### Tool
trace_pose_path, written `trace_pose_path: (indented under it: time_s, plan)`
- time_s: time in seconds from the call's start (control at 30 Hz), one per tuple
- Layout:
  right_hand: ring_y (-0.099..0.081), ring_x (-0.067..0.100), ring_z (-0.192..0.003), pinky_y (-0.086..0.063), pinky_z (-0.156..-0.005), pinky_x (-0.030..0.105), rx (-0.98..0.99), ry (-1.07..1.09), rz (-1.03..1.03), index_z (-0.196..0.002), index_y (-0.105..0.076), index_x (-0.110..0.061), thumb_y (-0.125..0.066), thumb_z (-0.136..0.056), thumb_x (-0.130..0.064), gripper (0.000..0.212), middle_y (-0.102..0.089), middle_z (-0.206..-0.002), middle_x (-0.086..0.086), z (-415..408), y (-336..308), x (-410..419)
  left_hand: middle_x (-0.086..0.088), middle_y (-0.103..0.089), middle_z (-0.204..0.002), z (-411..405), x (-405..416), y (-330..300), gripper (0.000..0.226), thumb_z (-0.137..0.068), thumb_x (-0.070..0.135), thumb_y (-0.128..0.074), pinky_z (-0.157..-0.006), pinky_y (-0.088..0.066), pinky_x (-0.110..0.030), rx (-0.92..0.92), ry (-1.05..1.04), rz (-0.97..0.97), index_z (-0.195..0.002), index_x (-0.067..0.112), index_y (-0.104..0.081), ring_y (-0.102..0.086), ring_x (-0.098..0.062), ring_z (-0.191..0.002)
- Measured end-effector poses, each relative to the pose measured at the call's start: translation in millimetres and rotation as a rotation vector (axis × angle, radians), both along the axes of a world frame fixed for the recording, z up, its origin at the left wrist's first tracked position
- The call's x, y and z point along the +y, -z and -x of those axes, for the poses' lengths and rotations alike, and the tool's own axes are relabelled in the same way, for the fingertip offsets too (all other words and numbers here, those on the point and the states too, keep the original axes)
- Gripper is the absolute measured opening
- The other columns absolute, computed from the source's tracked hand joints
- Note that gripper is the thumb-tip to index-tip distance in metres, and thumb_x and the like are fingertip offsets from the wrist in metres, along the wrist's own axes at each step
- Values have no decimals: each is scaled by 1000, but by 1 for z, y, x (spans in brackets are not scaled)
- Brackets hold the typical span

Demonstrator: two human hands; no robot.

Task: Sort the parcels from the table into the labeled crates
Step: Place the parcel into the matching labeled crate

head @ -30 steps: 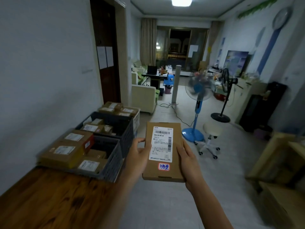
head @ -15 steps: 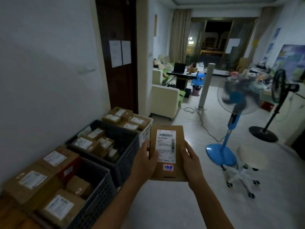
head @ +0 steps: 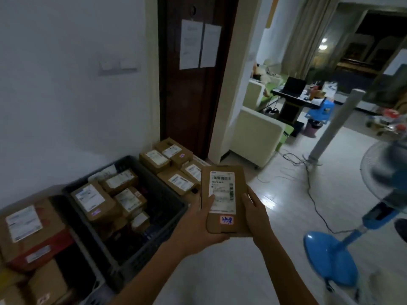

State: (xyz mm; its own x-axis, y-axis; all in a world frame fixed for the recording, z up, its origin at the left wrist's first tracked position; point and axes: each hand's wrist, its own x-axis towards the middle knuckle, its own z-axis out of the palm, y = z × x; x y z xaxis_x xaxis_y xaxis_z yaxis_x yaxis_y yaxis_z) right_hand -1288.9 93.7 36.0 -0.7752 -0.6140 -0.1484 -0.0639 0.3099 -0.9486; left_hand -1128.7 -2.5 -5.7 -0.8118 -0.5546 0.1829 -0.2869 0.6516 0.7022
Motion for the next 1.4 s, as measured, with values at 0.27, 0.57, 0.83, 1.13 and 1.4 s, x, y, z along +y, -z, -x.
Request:
trace_pose_path:
  time_s: [0.27, 0.57, 0.83, 1.13, 1.4]
  plan:
    - [-65, 9, -91, -49, -70, 20, -102, -207, -92, -118, -55, -35, -53, -95, -49, 27, -68, -117, 0, 115, 31, -150, 1, 2, -165, 103, -113, 40, 118, -69, 84, -61, -121, -17, -30, -129, -224, -50, -159, 31, -6, -14, -18, -150]
    - [-56, 28, -124, -46, -106, 43, 178, -587, -318, -147, -47, -22, -41, -108, -30, 39, -56, -136, 11, 178, 128, -314, -2, -31, -150, 153, -204, 102, 98, -71, 87, -56, -114, -28, -42, -218, -567, -53, -147, 31, -31, -29, -21, -136]
    - [-51, 10, -105, -48, -97, 35, 253, -1043, -493, -150, -39, -28, -34, -110, -36, 42, -50, -133, 3, 211, 196, -393, -18, -35, -156, 197, -229, 153, 112, -60, 98, -36, -117, -14, -55, -613, -813, -290, -150, 33, -21, -28, -43, -147]
    - [-59, 2, -84, -41, -59, 13, 276, -1217, -604, -141, -49, -23, -39, -109, -28, 35, -61, -114, 1, 220, 243, -446, -16, -57, -138, 211, -256, 186, 103, -62, 89, -47, -118, -13, -64, -837, -809, -388, -142, 25, -48, -50, -42, -133]
    - [-64, 10, -95, -54, -83, 27, 338, -1138, -647, -132, -55, -18, -45, -106, -29, 30, -65, -113, -2, 218, 254, -460, -25, -61, -129, 206, -286, 203, 111, -57, 94, -47, -108, -18, -65, -920, -719, -366, -136, 16, -57, -51, -49, -129]
